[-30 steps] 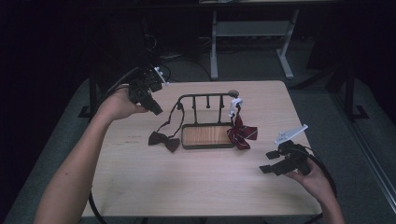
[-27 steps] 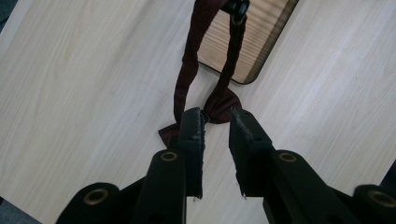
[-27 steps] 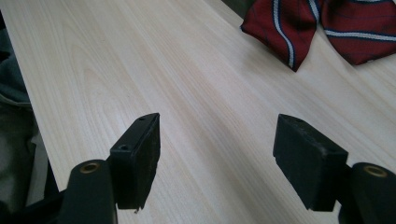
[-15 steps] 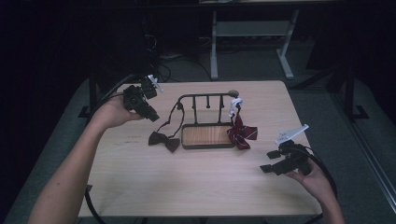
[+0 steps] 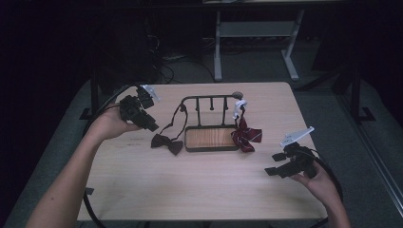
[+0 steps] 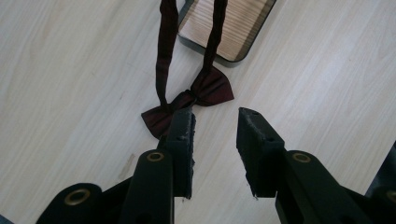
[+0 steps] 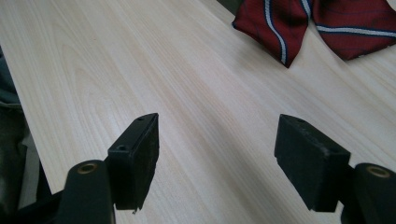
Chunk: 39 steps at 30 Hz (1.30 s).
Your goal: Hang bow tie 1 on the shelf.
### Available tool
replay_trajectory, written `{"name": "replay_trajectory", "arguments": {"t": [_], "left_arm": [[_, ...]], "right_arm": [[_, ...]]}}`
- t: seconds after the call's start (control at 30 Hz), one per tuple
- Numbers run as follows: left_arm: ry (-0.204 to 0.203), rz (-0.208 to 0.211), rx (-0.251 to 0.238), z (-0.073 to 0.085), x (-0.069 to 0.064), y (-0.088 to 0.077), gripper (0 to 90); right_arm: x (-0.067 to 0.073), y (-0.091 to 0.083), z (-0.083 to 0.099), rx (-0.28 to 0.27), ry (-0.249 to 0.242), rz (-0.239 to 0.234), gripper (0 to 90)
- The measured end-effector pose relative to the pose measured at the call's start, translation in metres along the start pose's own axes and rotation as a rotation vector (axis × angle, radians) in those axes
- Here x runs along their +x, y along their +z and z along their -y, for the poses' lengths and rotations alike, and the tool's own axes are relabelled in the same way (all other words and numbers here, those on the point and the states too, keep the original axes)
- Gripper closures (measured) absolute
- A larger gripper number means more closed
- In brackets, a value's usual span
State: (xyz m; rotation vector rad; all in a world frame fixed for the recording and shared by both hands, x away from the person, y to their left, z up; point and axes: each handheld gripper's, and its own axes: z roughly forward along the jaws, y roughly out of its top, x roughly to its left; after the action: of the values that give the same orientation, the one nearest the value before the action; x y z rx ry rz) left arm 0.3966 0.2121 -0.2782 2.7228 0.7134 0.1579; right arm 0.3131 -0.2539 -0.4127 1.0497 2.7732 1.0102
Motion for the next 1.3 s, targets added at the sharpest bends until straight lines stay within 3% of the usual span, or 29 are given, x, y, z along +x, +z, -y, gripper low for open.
{"name": "replay_trajectory", "arguments": {"t": [0.23,0.53,1.3], "left_arm": [[0.008,0.008,-0.02,0.01,-0.004,0.006,64.0],[-0.017,0.016,-0.051,0.023,-0.008,0.011,57.6],[-0.027,0.019,-0.08,0.048,-0.017,0.022,48.5]], "right_arm": [[0.0,0.001,0.0,0.006,0.009,0.005,30.1],[-0.001,0.002,0.001,0.012,0.012,0.01,30.1],[-0.002,0.004,0.002,0.012,0.01,0.011,30.0]]}}
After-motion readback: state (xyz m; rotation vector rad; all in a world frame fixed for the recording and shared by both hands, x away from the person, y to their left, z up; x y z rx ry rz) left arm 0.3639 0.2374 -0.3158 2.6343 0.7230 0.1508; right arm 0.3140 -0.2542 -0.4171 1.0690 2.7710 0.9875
